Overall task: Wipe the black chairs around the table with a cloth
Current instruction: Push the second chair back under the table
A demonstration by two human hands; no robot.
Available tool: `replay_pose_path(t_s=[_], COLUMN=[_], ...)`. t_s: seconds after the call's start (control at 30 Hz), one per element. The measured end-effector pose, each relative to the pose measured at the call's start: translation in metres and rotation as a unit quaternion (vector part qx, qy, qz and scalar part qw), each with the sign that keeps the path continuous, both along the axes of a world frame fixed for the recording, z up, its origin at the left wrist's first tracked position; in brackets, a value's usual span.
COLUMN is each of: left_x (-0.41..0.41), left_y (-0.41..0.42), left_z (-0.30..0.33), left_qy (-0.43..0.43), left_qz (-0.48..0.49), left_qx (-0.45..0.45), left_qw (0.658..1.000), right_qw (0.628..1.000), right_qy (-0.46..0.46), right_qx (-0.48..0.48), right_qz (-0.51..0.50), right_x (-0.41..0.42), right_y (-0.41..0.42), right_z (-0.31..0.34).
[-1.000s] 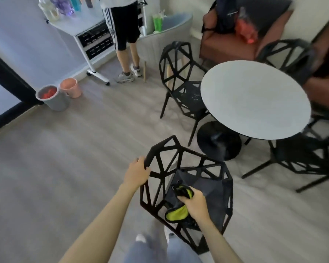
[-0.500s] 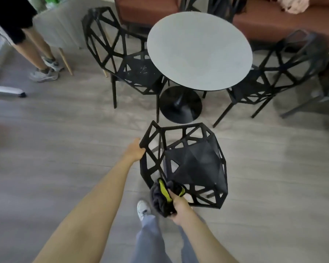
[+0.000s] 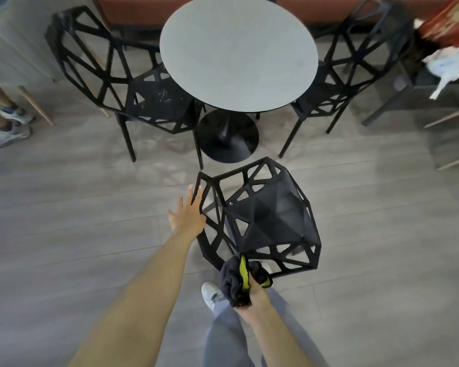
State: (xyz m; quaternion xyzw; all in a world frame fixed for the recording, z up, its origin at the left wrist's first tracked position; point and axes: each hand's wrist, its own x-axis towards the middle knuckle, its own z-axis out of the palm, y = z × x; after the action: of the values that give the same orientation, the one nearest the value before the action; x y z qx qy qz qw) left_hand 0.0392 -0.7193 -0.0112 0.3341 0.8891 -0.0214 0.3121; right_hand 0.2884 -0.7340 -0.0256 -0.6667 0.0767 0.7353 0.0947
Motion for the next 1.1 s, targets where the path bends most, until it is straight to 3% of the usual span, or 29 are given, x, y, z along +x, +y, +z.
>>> replay_pose_path(t_s=[0.17, 0.37, 0.63, 0.8, 1.1], left_x=[-0.002, 0.013, 0.044, 0.112, 0.192], left_y=[0.000, 0.000, 0.013, 0.033, 0.066], left_z=[-0.007, -0.007, -0.006, -0.007, 0.000], left_qy=[-0.021, -0.029, -0.021, -0.026, -0.027], left_qz=[0.045, 0.113, 0.255, 0.298, 0.363], left_qx=[0.017, 0.041, 0.057, 0.103, 0.084], left_qw=[0.999, 0.992, 0.965, 0.949, 0.928], right_qw=[0.996, 0.990, 0.946, 0.940, 0.915], right_qy=[-0.040, -0.055, -0.145, -0.167, -0.124], right_qx=[0.072, 0.118, 0.223, 0.211, 0.202], right_qz=[0.023, 0.053, 0.185, 0.208, 0.326], right_x=[-0.004, 0.008, 0.033, 0.074, 0.128], right_y=[-0.006, 0.026, 0.112, 0.146, 0.230], right_z=[-0.025, -0.012, -0.027, -0.029, -0.013])
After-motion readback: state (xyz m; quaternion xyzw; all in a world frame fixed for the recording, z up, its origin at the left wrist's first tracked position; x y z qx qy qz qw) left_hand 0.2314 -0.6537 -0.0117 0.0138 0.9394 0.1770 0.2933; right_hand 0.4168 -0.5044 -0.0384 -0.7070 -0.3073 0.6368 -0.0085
